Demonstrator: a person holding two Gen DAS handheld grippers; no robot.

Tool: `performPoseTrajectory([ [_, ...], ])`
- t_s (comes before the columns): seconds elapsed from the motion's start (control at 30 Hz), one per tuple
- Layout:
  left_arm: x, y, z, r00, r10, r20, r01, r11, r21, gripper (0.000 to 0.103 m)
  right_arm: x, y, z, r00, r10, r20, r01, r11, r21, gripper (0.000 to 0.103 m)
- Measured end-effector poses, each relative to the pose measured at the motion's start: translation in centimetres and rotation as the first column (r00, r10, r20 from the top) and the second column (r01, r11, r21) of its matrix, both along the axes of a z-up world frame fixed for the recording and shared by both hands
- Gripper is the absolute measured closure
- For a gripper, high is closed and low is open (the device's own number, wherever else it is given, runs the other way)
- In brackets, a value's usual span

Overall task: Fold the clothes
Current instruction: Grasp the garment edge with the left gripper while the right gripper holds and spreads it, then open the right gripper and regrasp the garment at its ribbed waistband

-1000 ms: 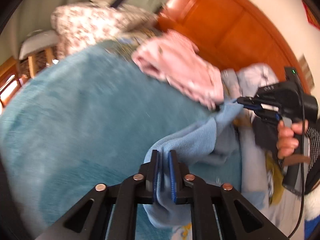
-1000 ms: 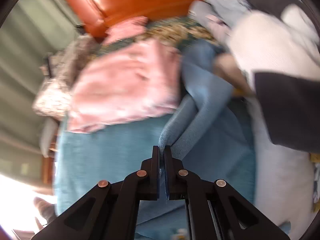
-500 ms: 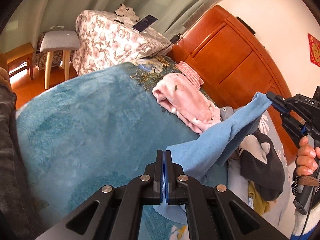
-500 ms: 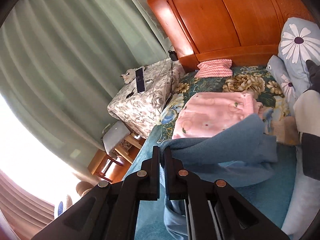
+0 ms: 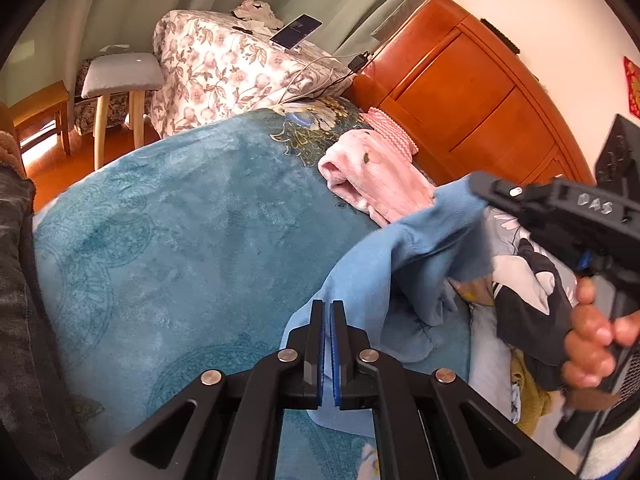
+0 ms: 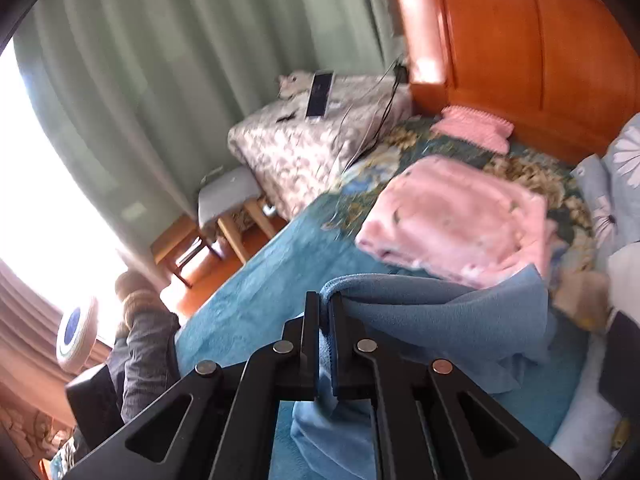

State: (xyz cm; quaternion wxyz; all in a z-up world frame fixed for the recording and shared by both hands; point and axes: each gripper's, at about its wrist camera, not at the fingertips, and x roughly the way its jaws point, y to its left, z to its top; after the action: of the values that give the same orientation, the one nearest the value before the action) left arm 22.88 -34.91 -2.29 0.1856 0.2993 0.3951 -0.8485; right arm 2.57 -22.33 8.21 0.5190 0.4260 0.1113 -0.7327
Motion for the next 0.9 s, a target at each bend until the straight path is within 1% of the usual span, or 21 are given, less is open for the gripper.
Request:
performPoseTrajectory([
  [0.07, 0.1, -0.4, -0.5, 1.000, 0.009, 0.014, -0.009, 1.000, 0.019, 0.091, 0.2, -1.5, -3.7, 0.998, 0.011, 0.054, -0.013, 0.999, 0.047, 0.099],
  [0.1, 0.2, -0.7, -0.8, 1.000, 0.013, 0.022, -0.014, 1.000, 0.028, 0.087, 0.0, -1.9, -5.1, 0.996, -0.001, 0.088, -0.004, 0.998, 0.063, 0.099],
  [0.17, -0.4, -0.8, -1.2, 0.999, -0.002, 0.039, 0.000, 0.999, 0.032, 0.082, -1.0, -1.5, -6.9, 0.986, -0.030, 0.164, 0.020, 0.998, 0.060, 0.098],
  [0.2, -1.0, -0.7, -1.2, 0.999, -0.017, 0.048, 0.016, 1.000, 0.023, 0.079, -1.4, -1.1, -7.2, 0.981, -0.037, 0.192, 0.028, 0.998, 0.051, 0.097],
  [0.23, -1.6, -0.6, -1.3, 0.998, -0.033, 0.057, 0.032, 0.999, 0.014, 0.076, -1.5, -0.7, -7.1, 0.979, -0.037, 0.201, 0.029, 0.999, 0.041, 0.093],
  [0.3, -3.1, -0.4, -1.4, 0.995, -0.068, 0.078, 0.068, 0.998, -0.004, 0.072, -1.6, 0.1, -6.5, 0.982, -0.041, 0.187, 0.036, 0.999, 0.028, 0.066],
  [0.33, -4.1, -0.3, -1.4, 0.992, -0.088, 0.089, 0.090, 0.996, -0.017, 0.071, -2.0, 0.9, -6.1, 0.984, -0.051, 0.172, 0.048, 0.999, 0.020, 0.063],
  [0.4, -5.9, -0.1, -1.3, 0.987, -0.125, 0.105, 0.130, 0.991, -0.044, 0.067, -3.3, 3.9, -5.2, 0.984, -0.083, 0.160, 0.086, 0.996, -0.011, 0.061],
  [0.43, -6.8, 0.0, -1.2, 0.983, -0.146, 0.110, 0.153, 0.987, -0.057, 0.064, -4.2, 5.5, -5.2, 0.981, -0.121, 0.153, 0.125, 0.992, -0.015, 0.059],
  [0.47, -7.8, 0.1, -1.1, 0.979, -0.168, 0.116, 0.176, 0.982, -0.070, 0.061, -5.3, 7.2, -5.5, 0.974, -0.176, 0.143, 0.179, 0.984, -0.008, 0.054],
  [0.5, -8.7, 0.1, -0.8, 0.975, -0.185, 0.122, 0.197, 0.977, -0.087, 0.057, -6.5, 8.8, -6.2, 0.961, -0.238, 0.138, 0.239, 0.971, 0.011, 0.053],
  [0.53, -9.6, 0.2, -0.6, 0.971, -0.203, 0.129, 0.217, 0.971, -0.104, 0.055, -7.9, 10.5, -7.4, 0.939, -0.311, 0.145, 0.307, 0.950, 0.050, 0.053],
  [0.57, -10.5, 0.2, -0.4, 0.966, -0.220, 0.136, 0.237, 0.964, -0.121, 0.054, -9.3, 11.9, -9.0, 0.909, -0.386, 0.160, 0.373, 0.922, 0.105, 0.053],
  [0.63, -12.1, 0.1, 0.0, 0.957, -0.249, 0.151, 0.271, 0.951, -0.147, 0.045, -11.2, 14.4, -12.4, 0.843, -0.500, 0.197, 0.463, 0.862, 0.206, 0.053],
  [0.67, -12.9, 0.1, 0.1, 0.952, -0.259, 0.165, 0.285, 0.946, -0.158, 0.045, -11.9, 15.3, -13.9, 0.814, -0.538, 0.219, 0.489, 0.839, 0.240, 0.053],
  [0.7, -13.7, 0.0, 0.2, 0.946, -0.269, 0.180, 0.299, 0.939, -0.167, 0.044, -12.4, 15.8, -15.3, 0.791, -0.560, 0.248, 0.503, 0.825, 0.258, 0.053],
  [0.77, -15.2, -0.1, 0.3, 0.936, -0.288, 0.202, 0.325, 0.927, -0.185, 0.044, -12.9, 16.1, -17.3, 0.748, -0.588, 0.309, 0.522, 0.808, 0.273, 0.053],
  [0.8, -15.7, -0.3, 0.3, 0.934, -0.295, 0.201, 0.331, 0.927, -0.177, 0.044, -12.9, 15.8, -17.9, 0.737, -0.591, 0.327, 0.525, 0.806, 0.273, 0.053],
  [0.87, -16.7, -0.8, 0.2, 0.930, -0.310, 0.198, 0.342, 0.927, -0.156, 0.044, -13.0, 14.9, -18.8, 0.728, -0.596, 0.339, 0.530, 0.803, 0.274, 0.053],
  [0.9, -16.7, -1.1, 0.0, 0.932, -0.308, 0.190, 0.336, 0.931, -0.141, 0.044, -13.0, 14.4, -19.1, 0.725, -0.603, 0.332, 0.534, 0.797, 0.282, 0.053],
])
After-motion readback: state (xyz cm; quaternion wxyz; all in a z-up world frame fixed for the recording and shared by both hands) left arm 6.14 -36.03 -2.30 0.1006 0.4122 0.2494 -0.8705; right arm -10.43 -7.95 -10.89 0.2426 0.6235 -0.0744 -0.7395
